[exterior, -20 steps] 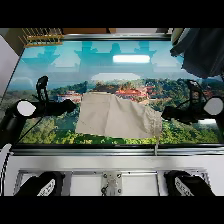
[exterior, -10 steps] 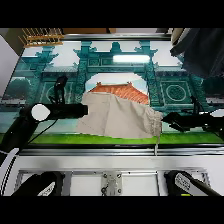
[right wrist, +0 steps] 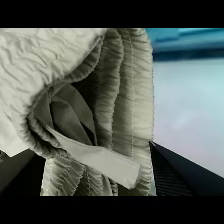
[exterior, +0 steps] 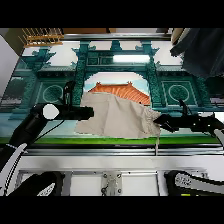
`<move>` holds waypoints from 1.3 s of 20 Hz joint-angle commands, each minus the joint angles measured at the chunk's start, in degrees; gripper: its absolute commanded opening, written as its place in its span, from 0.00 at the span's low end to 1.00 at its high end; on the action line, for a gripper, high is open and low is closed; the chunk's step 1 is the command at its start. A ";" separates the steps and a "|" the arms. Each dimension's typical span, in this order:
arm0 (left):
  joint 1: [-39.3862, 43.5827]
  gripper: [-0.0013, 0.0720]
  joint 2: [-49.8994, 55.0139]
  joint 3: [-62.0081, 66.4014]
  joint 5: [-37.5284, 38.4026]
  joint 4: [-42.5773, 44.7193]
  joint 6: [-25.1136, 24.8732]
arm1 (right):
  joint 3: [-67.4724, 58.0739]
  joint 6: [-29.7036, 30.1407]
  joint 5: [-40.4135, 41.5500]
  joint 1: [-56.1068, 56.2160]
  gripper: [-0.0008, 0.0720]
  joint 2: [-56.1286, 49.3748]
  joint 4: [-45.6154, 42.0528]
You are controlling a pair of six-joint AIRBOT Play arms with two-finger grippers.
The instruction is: Fold the clothes and pants, and hang the long-sleeved shirts on hangers.
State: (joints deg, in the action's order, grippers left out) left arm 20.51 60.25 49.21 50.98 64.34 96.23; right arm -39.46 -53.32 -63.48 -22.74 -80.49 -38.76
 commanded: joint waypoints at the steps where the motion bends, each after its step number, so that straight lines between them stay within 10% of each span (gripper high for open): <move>1: 0.09 0.02 0.15 0.07 0.04 -0.02 0.33 | 0.02 1.03 2.58 4.11 1.00 -1.07 3.10; 9: 0.09 0.03 0.11 0.07 0.04 0.00 0.31 | 0.02 1.07 4.37 11.34 0.95 -1.07 3.69; 11: 0.09 0.02 0.11 0.07 0.04 0.00 0.31 | 0.02 1.09 5.42 12.63 0.21 -1.07 3.91; 12: 0.09 0.02 0.11 0.07 0.04 0.00 0.31 | 0.02 1.09 6.12 13.09 0.03 -1.07 4.37; 19: 0.09 0.02 0.11 0.07 0.07 0.00 0.31 | -7.13 0.52 9.44 8.83 0.03 3.54 7.48; 26: 0.09 0.02 0.13 0.07 -0.02 0.00 0.33 | -17.68 -14.86 16.92 -14.93 0.03 12.61 -3.61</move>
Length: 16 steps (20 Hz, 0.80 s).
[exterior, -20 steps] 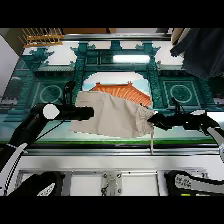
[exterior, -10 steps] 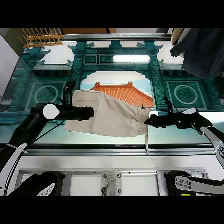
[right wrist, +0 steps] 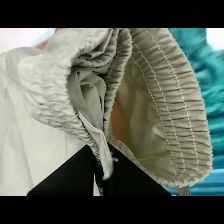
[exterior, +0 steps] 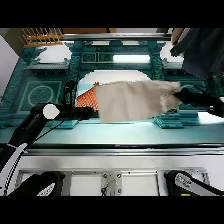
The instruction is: Fold the clothes and pants, and hang the long-sleeved shirts on hangers.
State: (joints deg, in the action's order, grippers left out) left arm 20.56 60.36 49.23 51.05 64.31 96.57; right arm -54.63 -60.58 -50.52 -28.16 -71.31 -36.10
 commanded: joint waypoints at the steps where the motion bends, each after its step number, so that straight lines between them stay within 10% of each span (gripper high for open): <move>1: 0.04 0.03 0.00 0.04 -0.09 0.04 -0.04 | -2.51 -10.32 4.09 -13.35 0.03 4.28 -9.49; 8: 0.04 0.02 0.02 0.04 -0.11 0.04 -0.04 | 5.29 -28.50 2.80 -34.51 0.03 9.90 -20.94; 16: 0.04 0.03 0.02 0.04 -0.26 0.20 -0.09 | 22.91 -43.52 -4.17 -27.19 0.03 22.75 -35.58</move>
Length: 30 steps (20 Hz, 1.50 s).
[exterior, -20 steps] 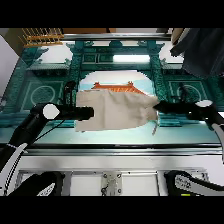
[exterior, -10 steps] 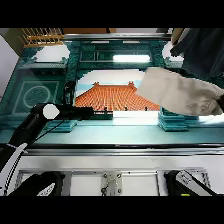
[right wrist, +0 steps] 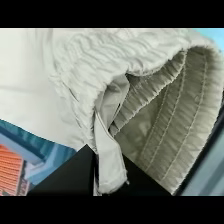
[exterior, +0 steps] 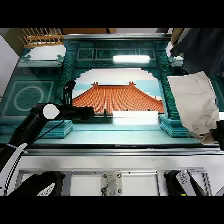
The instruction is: Fold the clothes and pants, and hang the long-sleeved shirts on hangers.
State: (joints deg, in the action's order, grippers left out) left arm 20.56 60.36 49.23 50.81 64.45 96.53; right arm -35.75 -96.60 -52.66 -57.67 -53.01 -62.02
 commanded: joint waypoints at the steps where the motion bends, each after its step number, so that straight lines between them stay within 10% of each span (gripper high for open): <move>1: 0.04 0.03 0.02 0.04 -0.02 0.09 -0.04 | 4.02 -8.26 -2.73 2.49 0.03 6.10 -13.38; 4: 0.04 0.03 0.02 0.04 -0.02 0.11 -0.04 | 4.02 -8.07 -6.27 2.47 0.05 9.46 -19.71; 6: 0.04 0.02 0.02 0.04 0.11 0.11 -0.07 | 3.17 -1.46 -6.51 2.45 0.89 10.58 -21.33; 7: 0.04 0.02 0.02 0.04 0.22 0.11 -0.04 | 1.29 2.21 -6.75 2.45 0.91 10.64 -22.08; 15: 0.04 0.02 0.02 0.04 0.17 0.09 -0.04 | -11.80 24.79 -2.67 19.65 0.90 14.60 4.85; 23: 0.04 0.02 0.02 0.04 0.11 0.04 -0.04 | -9.03 26.36 -5.75 53.00 0.90 12.22 6.36; 24: 0.04 0.02 0.02 0.04 0.13 0.04 -0.04 | -9.03 26.34 -5.75 54.34 0.85 11.89 6.38; 25: 0.04 0.03 0.02 0.04 0.09 0.07 -0.04 | -9.03 26.36 -5.79 55.08 0.56 11.63 6.38; 26: 0.04 0.03 0.02 0.04 0.11 0.04 -0.04 | -9.03 26.34 -5.92 55.30 0.02 11.54 6.36; 30: 0.04 0.02 0.02 0.04 0.09 0.04 -0.04 | -9.03 26.32 -6.12 55.30 0.04 11.56 6.40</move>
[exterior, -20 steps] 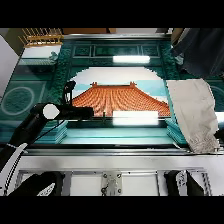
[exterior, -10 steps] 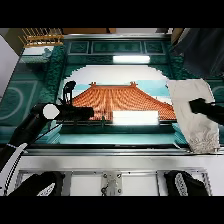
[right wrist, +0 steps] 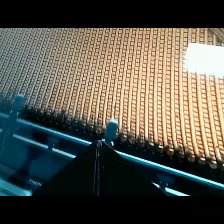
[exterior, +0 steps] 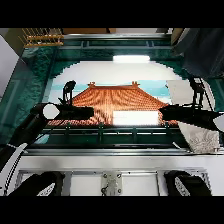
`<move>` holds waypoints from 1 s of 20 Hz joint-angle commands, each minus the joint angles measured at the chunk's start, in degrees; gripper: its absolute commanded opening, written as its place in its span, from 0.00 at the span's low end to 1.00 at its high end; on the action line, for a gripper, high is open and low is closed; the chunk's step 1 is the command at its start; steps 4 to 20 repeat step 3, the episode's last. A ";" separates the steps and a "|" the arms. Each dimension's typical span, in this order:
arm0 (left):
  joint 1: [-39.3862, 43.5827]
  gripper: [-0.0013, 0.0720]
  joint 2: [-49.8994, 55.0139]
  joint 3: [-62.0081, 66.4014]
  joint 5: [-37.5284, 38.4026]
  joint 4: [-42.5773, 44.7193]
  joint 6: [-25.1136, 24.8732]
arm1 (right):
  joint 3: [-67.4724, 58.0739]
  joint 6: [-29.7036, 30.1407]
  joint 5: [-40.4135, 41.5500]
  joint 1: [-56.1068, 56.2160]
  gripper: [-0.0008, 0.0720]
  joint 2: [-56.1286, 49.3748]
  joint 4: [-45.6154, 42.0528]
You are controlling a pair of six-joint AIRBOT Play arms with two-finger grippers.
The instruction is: Fold the clothes and pants, and hang the long-sleeved shirts on hangers.
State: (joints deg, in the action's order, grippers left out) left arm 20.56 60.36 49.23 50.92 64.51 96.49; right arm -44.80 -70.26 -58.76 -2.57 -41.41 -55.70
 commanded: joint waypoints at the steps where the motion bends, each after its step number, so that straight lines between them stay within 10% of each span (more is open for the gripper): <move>1: 0.04 0.02 0.02 0.04 -0.02 -0.02 0.00 | 0.02 -0.02 -0.02 0.20 0.04 -0.04 0.07; 20: 0.04 0.02 0.02 0.04 -0.02 -0.02 0.00 | 0.02 0.00 -0.02 0.20 0.04 -0.04 0.07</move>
